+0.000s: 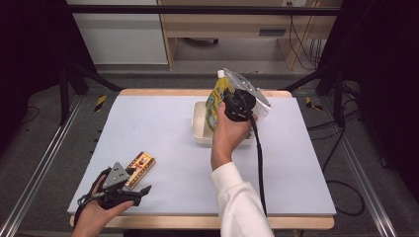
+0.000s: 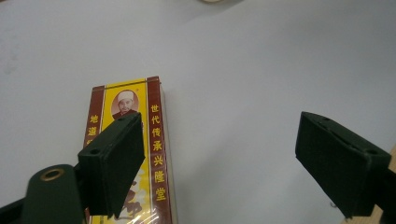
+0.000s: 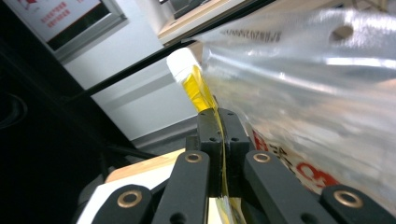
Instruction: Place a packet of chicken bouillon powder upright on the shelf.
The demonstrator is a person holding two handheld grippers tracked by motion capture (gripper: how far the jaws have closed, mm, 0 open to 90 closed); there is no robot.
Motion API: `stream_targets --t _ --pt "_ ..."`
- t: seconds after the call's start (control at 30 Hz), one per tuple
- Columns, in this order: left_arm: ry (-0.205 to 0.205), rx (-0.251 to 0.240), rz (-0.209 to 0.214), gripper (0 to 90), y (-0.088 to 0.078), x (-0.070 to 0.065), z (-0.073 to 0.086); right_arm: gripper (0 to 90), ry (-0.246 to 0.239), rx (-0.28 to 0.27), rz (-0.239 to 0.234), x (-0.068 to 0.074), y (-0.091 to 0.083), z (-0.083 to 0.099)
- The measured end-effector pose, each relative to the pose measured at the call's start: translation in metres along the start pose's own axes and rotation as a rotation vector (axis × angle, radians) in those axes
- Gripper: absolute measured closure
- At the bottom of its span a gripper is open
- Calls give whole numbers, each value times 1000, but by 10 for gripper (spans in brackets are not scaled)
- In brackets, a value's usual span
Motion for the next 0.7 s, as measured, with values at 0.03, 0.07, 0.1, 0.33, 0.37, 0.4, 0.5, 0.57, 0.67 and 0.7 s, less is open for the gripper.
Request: stream_targets --t 0.03,0.07,0.1,0.33,0.37,0.4,0.5,0.57,0.67,0.7 --pt "1 0 1 154 0 0 0 900 -2 -2 4 -1 0 0" --pt "3 0 2 154 0 -1 0 900 -7 -5 7 -2 1 0" --pt "4 0 1 154 0 -1 -1 900 -13 -4 10 -2 1 1" --pt "8 4 4 154 1 -2 0 900 -38 19 16 0 8 12" --pt "8 4 4 154 1 -2 0 900 -39 24 16 0 10 14" --pt "11 6 4 154 1 -1 0 899 -42 29 15 0 10 17" --pt "12 8 4 154 1 -2 0 895 -53 50 8 -1 12 22" --pt "12 7 5 155 2 -2 0 889 -56 63 -7 -1 12 25" --pt "16 9 6 154 2 -3 0 885 -59 74 -23 -2 12 26" --pt "16 10 3 155 2 -2 0 872 -57 82 -48 -2 12 28"
Point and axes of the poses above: each handheld gripper's, and its own axes: y roughly forward along the jaws, z roughly out of its underside, x roughly to its left, the point moved 6 cm from there along y, roughly forward along the jaws, and after that the axes turned 11 degrees about y, right-handed, at the moved point
